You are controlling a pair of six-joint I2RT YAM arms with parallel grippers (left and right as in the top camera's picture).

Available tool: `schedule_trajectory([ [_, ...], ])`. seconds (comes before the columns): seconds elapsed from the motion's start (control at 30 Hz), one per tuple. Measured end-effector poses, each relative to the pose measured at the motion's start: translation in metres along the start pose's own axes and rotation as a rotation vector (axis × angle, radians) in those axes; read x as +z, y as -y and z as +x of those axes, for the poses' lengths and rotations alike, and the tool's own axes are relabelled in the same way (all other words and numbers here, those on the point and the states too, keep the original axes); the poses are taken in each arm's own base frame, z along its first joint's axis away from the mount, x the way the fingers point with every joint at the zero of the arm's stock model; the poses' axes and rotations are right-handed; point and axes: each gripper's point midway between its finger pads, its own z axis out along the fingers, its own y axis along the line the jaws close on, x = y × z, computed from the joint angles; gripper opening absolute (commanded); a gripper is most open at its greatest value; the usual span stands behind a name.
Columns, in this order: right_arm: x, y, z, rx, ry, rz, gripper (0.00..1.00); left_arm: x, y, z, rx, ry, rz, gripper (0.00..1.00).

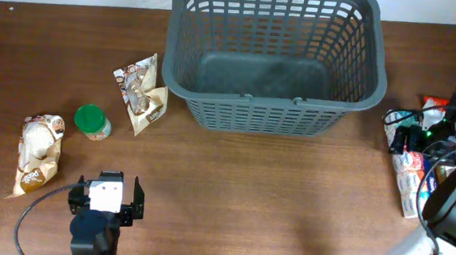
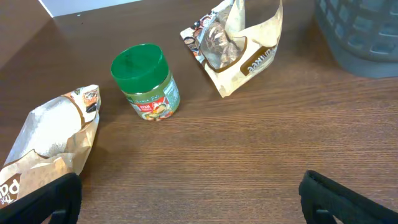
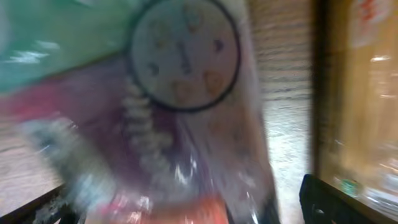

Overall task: Pack container
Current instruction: 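Lift the tissue packs and lower them into the grey basket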

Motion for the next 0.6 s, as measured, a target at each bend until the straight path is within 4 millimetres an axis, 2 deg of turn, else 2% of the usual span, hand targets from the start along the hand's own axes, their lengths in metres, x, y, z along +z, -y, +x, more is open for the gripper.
schedule_trajectory([
  [0.1, 0.022, -0.002, 0.006, 0.023, -0.058, -0.016, 0.99, 0.000, 0.000, 0.000, 0.000, 0.000, 0.000, 0.99],
  [0.13, 0.023, -0.001, 0.006, 0.030, -0.066, -0.010, 1.00, 0.000, 0.000, 0.000, 0.000, 0.000, 0.000, 0.99],
  [0.17, 0.023, 0.000, 0.005, 0.035, -0.063, -0.009, 0.96, 0.000, 0.000, 0.000, 0.000, 0.000, 0.000, 0.99],
  [0.2, 0.024, -0.001, 0.005, 0.035, -0.065, -0.008, 0.84, 0.000, 0.000, 0.000, 0.000, 0.000, 0.000, 0.99],
  [0.23, 0.024, -0.001, 0.005, 0.034, -0.065, -0.008, 0.57, 0.000, 0.000, 0.000, 0.000, 0.000, 0.000, 0.99],
  [0.27, 0.024, -0.001, 0.006, 0.037, -0.067, -0.008, 0.25, 0.000, 0.000, 0.000, 0.000, 0.000, 0.000, 0.99],
  [0.3, 0.024, -0.001, 0.006, 0.043, -0.069, -0.009, 0.04, 0.000, 0.000, 0.000, 0.000, 0.000, 0.000, 0.99],
  [0.6, 0.015, 0.000, 0.003, 0.083, -0.065, -0.008, 0.04, 0.000, 0.000, 0.000, 0.000, 0.000, 0.000, 0.99],
])
